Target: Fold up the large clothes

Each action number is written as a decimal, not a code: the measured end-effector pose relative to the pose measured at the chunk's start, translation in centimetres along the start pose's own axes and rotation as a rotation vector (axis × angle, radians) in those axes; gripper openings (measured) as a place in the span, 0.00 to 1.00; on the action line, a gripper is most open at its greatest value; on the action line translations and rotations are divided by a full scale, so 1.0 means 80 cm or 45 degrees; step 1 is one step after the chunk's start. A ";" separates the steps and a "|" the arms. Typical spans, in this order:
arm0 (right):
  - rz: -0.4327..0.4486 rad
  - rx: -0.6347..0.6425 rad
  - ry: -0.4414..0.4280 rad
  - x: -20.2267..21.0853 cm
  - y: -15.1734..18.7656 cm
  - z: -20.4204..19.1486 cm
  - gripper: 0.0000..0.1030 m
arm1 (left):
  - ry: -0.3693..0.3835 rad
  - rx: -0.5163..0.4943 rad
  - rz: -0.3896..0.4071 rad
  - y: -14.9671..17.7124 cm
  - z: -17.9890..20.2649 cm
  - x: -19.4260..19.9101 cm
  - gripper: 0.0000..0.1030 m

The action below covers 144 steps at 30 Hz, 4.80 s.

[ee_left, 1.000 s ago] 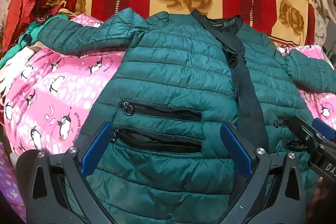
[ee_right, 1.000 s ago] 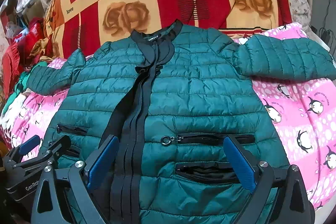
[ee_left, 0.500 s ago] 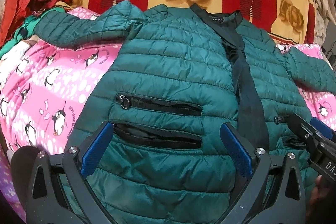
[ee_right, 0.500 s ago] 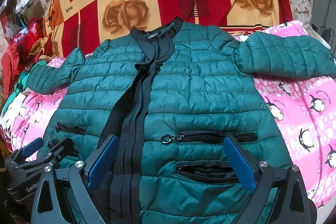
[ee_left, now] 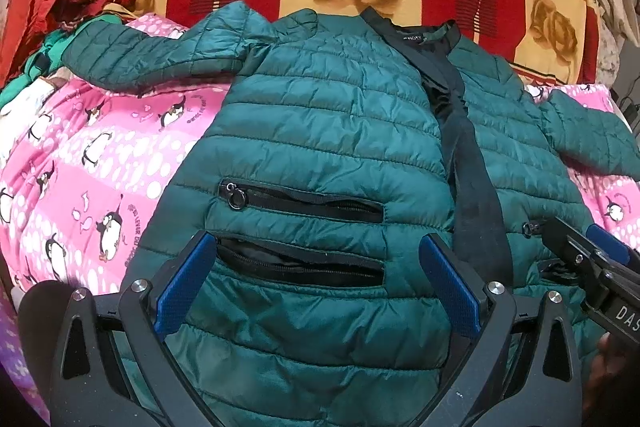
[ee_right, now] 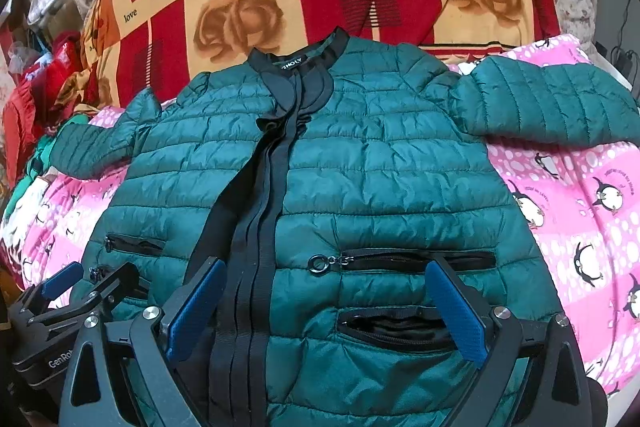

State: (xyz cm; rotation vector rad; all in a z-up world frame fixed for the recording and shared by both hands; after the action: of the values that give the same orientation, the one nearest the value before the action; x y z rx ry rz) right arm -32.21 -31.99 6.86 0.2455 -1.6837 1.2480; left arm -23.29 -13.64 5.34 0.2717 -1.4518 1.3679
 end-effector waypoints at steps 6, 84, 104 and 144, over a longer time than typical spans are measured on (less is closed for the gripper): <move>-0.016 0.007 0.005 -0.002 -0.001 0.000 0.96 | -0.010 0.010 -0.005 -0.003 -0.003 -0.004 0.99; -0.048 0.055 -0.042 -0.102 -0.126 -0.050 0.96 | -0.145 0.032 0.088 -0.140 -0.060 -0.074 0.99; 0.048 0.091 -0.068 -0.137 -0.156 -0.068 0.96 | -0.226 -0.013 0.085 -0.155 -0.063 -0.108 0.99; -0.103 0.134 -0.119 -0.185 -0.142 -0.074 0.96 | -0.540 0.805 0.346 -0.241 -0.474 -0.044 0.77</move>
State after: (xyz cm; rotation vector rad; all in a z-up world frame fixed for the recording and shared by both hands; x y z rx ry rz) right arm -14.12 -37.75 2.10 0.4377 -1.6723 1.2826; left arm 12.39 9.79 4.91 0.8344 -1.3824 2.0710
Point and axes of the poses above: each gripper's, at about its wrist camera, not at the fingertips, and x roughly against the way its jaws point, z to its right, y to its underside, the point moved 2 cm from there along -x, roughly the way its jaws point, and after that the axes turned 12 degrees about y, right-handed, at the moved point
